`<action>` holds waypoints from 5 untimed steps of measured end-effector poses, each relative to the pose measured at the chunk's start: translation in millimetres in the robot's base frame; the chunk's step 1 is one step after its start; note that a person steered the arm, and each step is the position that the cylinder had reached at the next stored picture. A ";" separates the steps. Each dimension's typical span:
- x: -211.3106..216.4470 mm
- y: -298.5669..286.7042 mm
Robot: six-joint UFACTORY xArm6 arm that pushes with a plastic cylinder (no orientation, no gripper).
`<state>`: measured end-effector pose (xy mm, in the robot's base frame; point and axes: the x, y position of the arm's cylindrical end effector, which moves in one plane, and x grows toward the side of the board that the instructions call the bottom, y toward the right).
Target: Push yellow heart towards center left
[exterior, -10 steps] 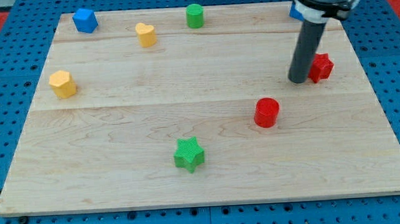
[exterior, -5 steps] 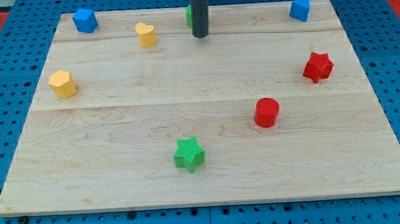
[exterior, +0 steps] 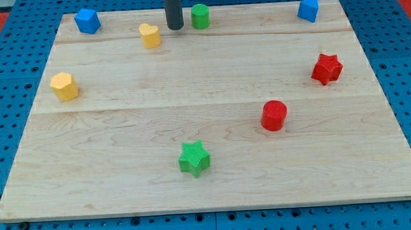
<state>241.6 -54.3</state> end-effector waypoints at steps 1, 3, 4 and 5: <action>0.0 -11.1; 0.9 -31.8; 7.3 -42.8; 16.2 -44.6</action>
<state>257.8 -98.9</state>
